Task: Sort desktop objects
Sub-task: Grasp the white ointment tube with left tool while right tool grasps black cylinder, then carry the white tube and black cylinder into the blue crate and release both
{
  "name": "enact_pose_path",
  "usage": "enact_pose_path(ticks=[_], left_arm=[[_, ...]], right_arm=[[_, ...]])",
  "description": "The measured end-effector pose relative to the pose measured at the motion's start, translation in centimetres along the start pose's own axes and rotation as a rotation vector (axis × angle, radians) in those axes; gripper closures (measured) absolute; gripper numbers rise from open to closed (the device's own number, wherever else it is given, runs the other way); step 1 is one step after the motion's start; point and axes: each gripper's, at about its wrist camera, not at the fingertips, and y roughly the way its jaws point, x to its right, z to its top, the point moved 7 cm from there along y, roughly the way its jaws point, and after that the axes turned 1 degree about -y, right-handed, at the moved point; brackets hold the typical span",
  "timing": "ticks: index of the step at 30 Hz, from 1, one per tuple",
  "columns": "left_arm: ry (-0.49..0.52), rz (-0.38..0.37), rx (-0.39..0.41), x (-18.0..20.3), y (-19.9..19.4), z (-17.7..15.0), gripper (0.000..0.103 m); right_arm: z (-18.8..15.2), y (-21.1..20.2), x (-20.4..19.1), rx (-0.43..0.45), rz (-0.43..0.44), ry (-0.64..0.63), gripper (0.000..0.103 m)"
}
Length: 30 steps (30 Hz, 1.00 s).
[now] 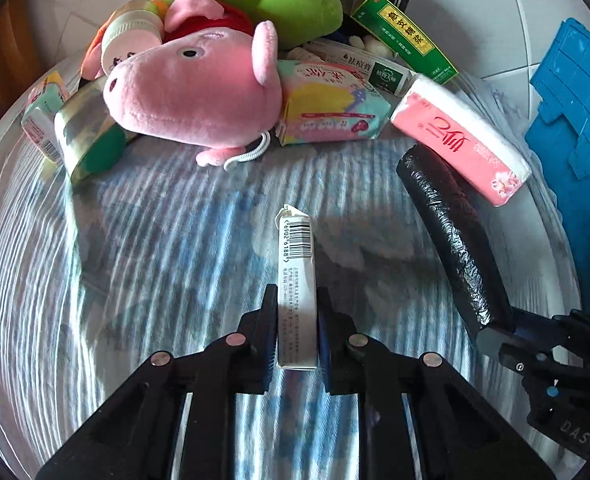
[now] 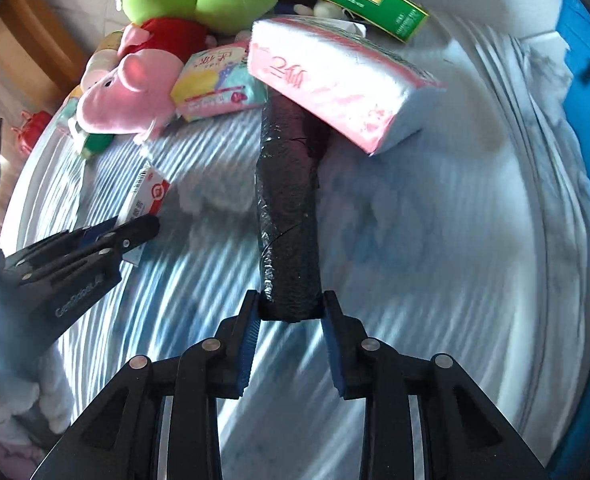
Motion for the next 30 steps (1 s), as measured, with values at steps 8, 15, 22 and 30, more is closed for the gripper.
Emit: enact_pose_path(ticks=[8, 15, 22, 30], left_arm=[[0.034, 0.001, 0.061, 0.5, -2.1, 2.8, 0.086], [0.052, 0.006, 0.103, 1.1, -2.8, 4.6, 0.086], [0.092, -0.002, 0.227, 2.9, -8.1, 6.1, 0.086], [0.157, -0.042, 0.407, 7.0, -17.1, 7.3, 0.086]], right_arm=[[5.1, 0.2, 0.7, 0.07, -0.045, -0.012, 0.07], [6.6, 2.5, -0.3, 0.035, -0.061, -0.054, 0.072], [6.0, -5.2, -1.4, 0.184, -0.03, -0.055, 0.072], [5.9, -17.2, -2.9, 0.424, -0.073, -0.056, 0.072]])
